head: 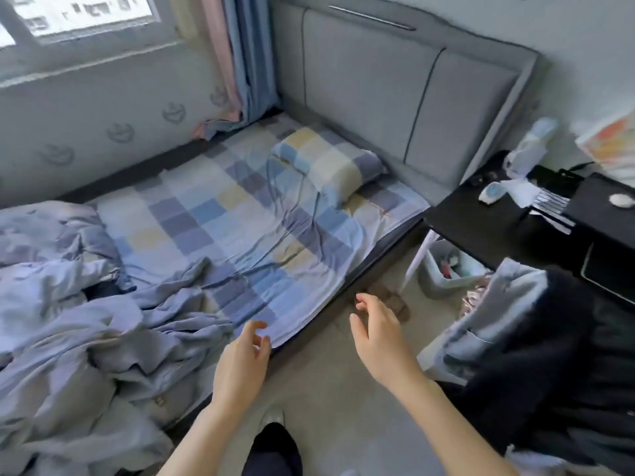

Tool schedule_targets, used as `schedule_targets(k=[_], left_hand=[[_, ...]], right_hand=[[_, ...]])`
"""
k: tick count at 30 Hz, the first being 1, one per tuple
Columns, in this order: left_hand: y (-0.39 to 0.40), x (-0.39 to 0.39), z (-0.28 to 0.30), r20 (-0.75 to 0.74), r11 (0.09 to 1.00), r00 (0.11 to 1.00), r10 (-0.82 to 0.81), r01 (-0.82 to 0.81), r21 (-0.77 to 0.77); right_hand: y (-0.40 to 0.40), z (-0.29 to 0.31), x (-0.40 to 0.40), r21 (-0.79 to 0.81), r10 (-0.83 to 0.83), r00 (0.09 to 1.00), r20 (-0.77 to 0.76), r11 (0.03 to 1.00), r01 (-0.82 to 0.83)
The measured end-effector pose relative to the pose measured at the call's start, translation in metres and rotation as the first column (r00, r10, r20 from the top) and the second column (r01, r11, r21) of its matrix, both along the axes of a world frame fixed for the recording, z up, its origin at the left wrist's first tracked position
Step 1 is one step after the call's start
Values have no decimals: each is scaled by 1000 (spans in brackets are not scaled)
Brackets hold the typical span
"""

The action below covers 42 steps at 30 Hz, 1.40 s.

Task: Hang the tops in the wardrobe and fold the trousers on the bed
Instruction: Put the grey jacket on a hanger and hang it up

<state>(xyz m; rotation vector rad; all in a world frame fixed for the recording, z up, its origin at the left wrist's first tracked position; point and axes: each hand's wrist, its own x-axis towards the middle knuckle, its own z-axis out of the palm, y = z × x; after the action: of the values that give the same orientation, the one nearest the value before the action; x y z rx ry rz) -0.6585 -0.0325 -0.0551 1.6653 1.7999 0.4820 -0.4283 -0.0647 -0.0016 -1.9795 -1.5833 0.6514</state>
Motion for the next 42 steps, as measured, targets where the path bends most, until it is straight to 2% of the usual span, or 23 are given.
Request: schedule_targets(k=[5, 10, 19, 22, 26, 27, 29, 31, 33, 35, 39, 42], left_hand=[[-8, -111, -30, 40, 947, 954, 296, -288, -145], [15, -226, -62, 3, 864, 889, 458, -444, -239], [121, -423, -142, -252, 776, 880, 402, -474, -416], [151, -456, -168, -300, 780, 873, 383, -480, -402], [171, -491, -205, -371, 785, 847, 381, -509, -354], [174, -499, -218, -347, 763, 838, 421, -534, -365], [180, -509, -233, -179, 671, 801, 571, -581, -460], [185, -515, -244, -54, 623, 765, 641, -560, -546], [185, -513, -256, -75, 637, 809, 582, -512, -576], [185, -502, -267, -34, 657, 824, 565, -474, -587], [173, -472, -283, 88, 657, 808, 583, -405, -636], [159, -457, -287, 134, 643, 756, 641, -433, -632]], right_hand=[[55, -29, -98, -174, 234, 969, -83, 954, -245], [121, -61, -203, -344, 387, 909, -157, 841, -417], [245, -142, -404, -582, 339, 901, -272, 687, -434], [272, -181, -443, -622, 331, 905, -268, 657, -425], [297, -229, -485, -657, 431, 873, -229, 593, -465], [301, -241, -495, -656, 505, 840, -199, 569, -497], [304, -260, -510, -638, 692, 715, -103, 506, -581], [308, -275, -529, -630, 792, 608, -49, 448, -635], [315, -287, -550, -618, 800, 598, -48, 446, -647], [323, -300, -571, -581, 792, 607, -59, 467, -666], [336, -322, -599, -582, 799, 601, 11, 495, -646], [340, -336, -611, -554, 781, 620, 78, 551, -624]])
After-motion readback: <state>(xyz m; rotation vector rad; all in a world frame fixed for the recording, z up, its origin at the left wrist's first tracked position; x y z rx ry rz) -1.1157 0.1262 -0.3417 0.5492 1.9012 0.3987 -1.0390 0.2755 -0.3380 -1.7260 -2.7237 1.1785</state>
